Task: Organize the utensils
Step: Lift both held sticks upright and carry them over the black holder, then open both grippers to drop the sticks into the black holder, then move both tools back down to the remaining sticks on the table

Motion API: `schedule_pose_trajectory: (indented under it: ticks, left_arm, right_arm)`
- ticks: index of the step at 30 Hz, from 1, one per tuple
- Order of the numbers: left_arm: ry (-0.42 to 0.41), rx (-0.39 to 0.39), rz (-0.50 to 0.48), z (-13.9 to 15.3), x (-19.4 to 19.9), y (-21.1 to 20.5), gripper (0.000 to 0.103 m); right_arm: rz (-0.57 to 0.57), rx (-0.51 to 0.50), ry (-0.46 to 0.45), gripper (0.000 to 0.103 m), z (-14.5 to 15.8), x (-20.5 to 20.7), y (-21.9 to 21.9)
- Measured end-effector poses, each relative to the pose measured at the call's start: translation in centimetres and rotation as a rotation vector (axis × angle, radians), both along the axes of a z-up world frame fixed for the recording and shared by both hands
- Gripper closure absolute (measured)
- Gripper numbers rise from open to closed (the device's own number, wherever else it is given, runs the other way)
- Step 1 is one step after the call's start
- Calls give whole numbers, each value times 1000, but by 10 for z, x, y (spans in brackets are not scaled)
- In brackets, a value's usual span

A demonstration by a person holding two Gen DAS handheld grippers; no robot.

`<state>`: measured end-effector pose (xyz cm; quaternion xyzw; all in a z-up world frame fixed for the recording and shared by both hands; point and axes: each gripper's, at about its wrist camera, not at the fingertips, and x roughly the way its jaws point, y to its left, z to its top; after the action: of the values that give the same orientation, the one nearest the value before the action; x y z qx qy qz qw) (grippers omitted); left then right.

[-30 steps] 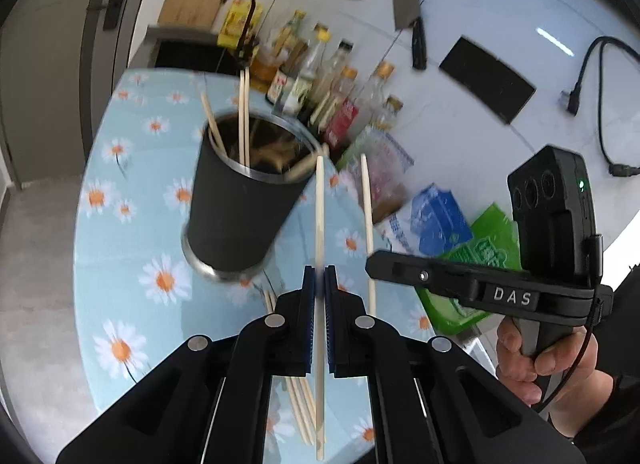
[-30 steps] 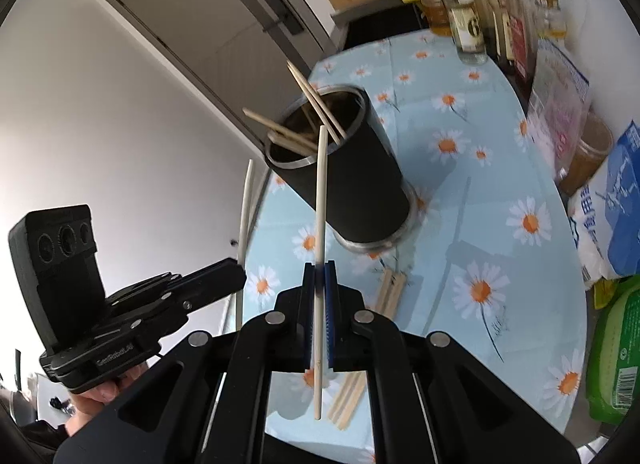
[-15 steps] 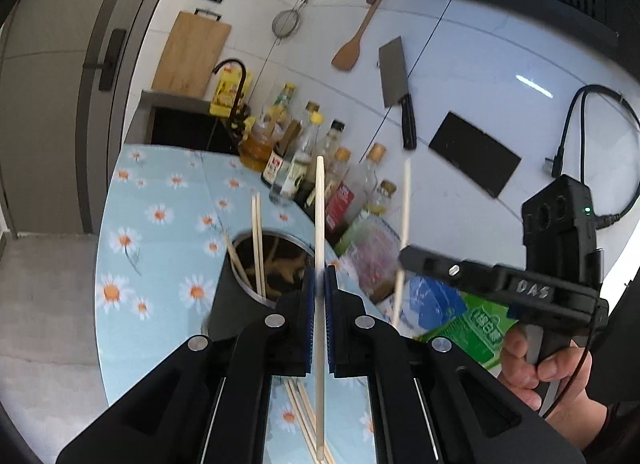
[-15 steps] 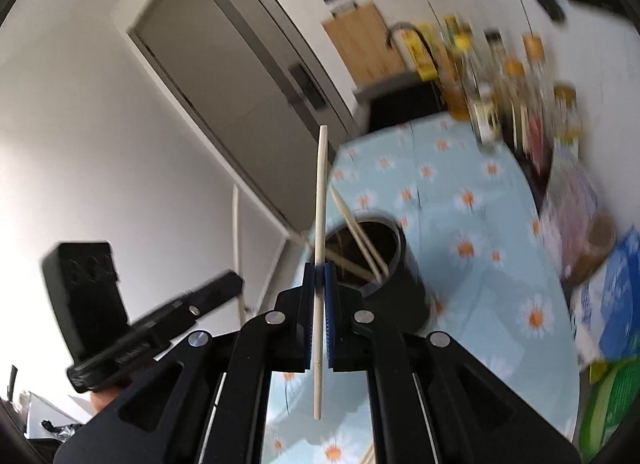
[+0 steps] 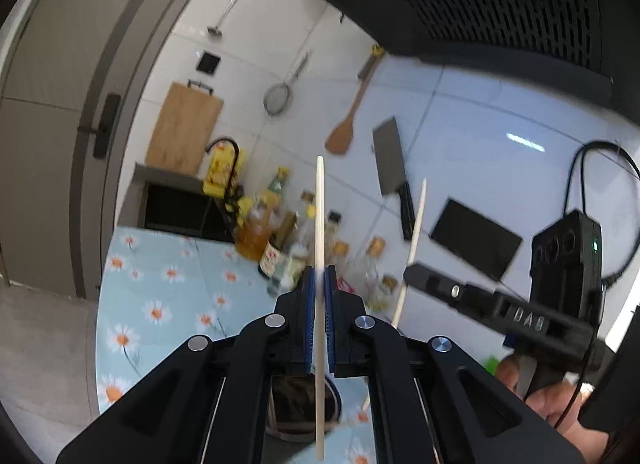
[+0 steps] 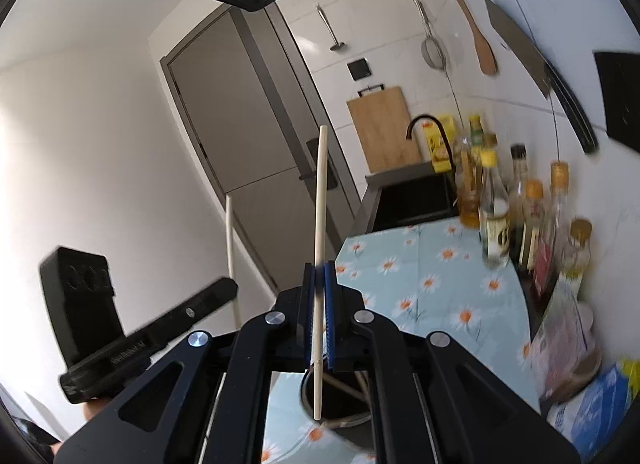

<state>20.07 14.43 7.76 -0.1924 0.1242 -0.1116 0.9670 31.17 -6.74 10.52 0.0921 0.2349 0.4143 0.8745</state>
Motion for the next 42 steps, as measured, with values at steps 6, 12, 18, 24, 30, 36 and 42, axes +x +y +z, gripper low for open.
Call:
schedule_pose_trajectory:
  ticks: [6, 12, 18, 24, 30, 36, 42]
  left_arm:
    - [-28, -14, 62, -2, 21, 5, 99]
    - [-28, 4, 83, -15, 36, -2, 99]
    - [16, -11, 90, -28, 42, 0, 98]
    - [30, -17, 63, -27, 38, 2, 98]
    - [38, -13, 56, -25, 34, 1, 98]
    - [50, -14, 46, -23, 24, 2, 98]
    - [60, -13, 33, -17, 7, 7, 98]
  right_arm:
    - [-2, -1, -5, 97, -11, 16, 12]
    - [-5, -23, -10, 97, -26, 24, 23]
    - [2, -47, 13, 91, -39, 26, 29]
    - [0, -33, 30, 72, -40, 24, 26]
    - [-2, -29, 45, 72, -40, 20, 23]
    - [-17, -47, 38, 60, -35, 9, 18]
    - [-45, -28, 70, 57, -28, 0, 0]
